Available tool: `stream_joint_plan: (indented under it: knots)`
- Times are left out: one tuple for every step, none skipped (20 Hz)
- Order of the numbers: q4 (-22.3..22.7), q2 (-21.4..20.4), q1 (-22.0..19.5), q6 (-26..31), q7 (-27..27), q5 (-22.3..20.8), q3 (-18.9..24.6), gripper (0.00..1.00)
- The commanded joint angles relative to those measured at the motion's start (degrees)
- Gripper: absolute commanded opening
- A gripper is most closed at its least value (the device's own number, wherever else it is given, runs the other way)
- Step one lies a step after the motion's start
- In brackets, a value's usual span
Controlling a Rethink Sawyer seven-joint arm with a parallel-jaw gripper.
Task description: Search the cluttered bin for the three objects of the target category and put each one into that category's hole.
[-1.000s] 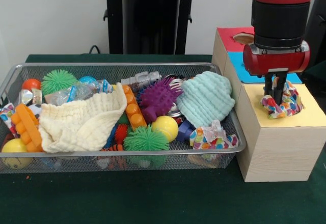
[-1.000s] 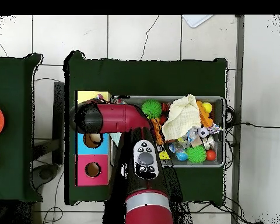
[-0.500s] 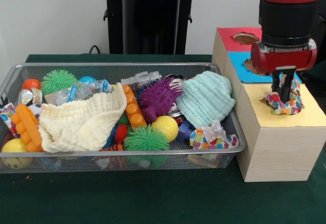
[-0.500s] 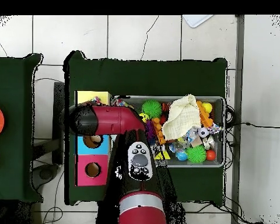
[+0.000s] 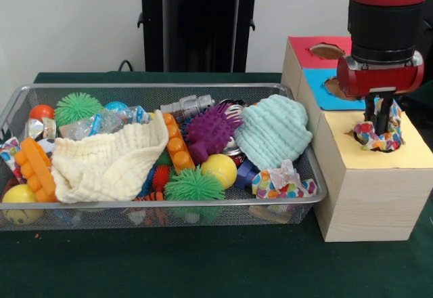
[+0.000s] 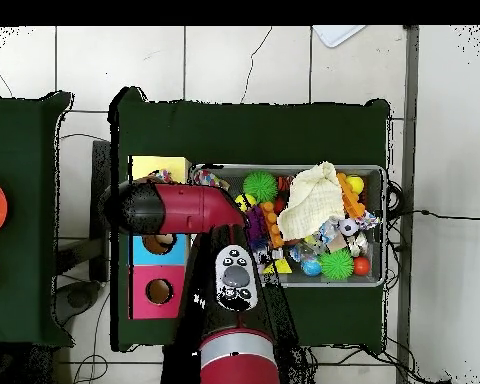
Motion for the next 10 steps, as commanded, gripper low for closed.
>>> stream_joint_plan:
  knots:
    - [5.4,5.0,1.6,-0.3,12.4,2.0,2.4,0.0]
    - [4.6,6.3,2.0,-1.5,12.3,1.2,1.5,0.0]
    - [3.8,7.6,2.5,-2.7,12.2,0.5,0.6,0.0]
    - [3.0,8.9,3.0,-3.6,12.1,-0.3,-0.5,0.0]
    - [2.1,10.1,3.5,-4.4,11.9,-1.0,-1.6,0.0]
    - [1.4,11.1,3.7,-5.4,11.5,-1.6,-2.6,0.0]
    - [1.1,11.5,3.9,-6.2,11.2,-1.8,-3.1,0.0]
    - [0.8,12.0,3.9,-7.3,10.8,-2.0,-3.5,0.0]
    - [0.5,12.5,3.9,-8.3,10.4,-2.1,-3.9,0.0]
    - [0.0,13.1,3.9,-9.5,10.3,-2.1,-4.3,0.0]
